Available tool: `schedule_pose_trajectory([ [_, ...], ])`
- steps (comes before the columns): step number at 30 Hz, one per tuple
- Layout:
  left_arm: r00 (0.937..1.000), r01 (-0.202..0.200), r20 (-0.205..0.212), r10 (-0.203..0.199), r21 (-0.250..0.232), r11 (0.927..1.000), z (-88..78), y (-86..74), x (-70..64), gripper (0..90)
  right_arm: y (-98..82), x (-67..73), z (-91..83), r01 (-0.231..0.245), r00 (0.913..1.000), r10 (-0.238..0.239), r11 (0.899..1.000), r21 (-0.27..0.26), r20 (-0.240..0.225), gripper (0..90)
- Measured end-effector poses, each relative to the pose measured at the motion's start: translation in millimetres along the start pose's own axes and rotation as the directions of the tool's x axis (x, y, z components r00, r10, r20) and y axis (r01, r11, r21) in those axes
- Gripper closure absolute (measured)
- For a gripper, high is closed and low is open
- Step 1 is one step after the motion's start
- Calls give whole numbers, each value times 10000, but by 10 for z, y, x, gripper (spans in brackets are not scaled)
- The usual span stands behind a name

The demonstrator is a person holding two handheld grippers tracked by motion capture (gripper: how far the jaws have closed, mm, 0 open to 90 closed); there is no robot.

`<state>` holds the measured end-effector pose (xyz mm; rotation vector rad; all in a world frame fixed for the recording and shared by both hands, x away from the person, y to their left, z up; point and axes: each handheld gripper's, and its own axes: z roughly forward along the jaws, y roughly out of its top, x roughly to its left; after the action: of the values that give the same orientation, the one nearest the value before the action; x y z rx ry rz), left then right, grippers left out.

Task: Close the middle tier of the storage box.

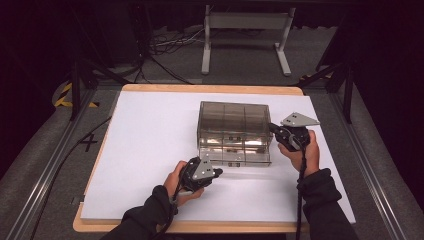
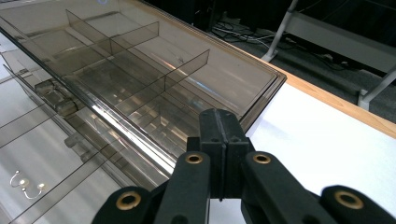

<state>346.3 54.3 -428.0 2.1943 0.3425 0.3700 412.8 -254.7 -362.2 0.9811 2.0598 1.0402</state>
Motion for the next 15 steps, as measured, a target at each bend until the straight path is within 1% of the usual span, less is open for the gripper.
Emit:
schedule_pose_trajectory([
  [2,10000,-2,-26,2,-49,10000,24,23,4,900,-4,8,1,99,9999,-98,9999,-30,58,900],
  [7,10000,76,-1,-76,-55,10000,58,43,25,900,-15,3,1,38,10000,-38,9999,-106,27,900],
  [9,10000,64,-4,-64,-85,9999,61,47,31,900,-17,-1,2,22,10000,-22,9999,-131,-6,900],
  [12,10000,-39,-37,39,1,10000,67,39,30,900,-17,-1,4,23,10000,-23,9999,-131,13,900],
  [15,10000,-50,12,49,53,10000,71,37,24,900,-16,0,6,1,10000,-1,9999,-133,22,900],
])
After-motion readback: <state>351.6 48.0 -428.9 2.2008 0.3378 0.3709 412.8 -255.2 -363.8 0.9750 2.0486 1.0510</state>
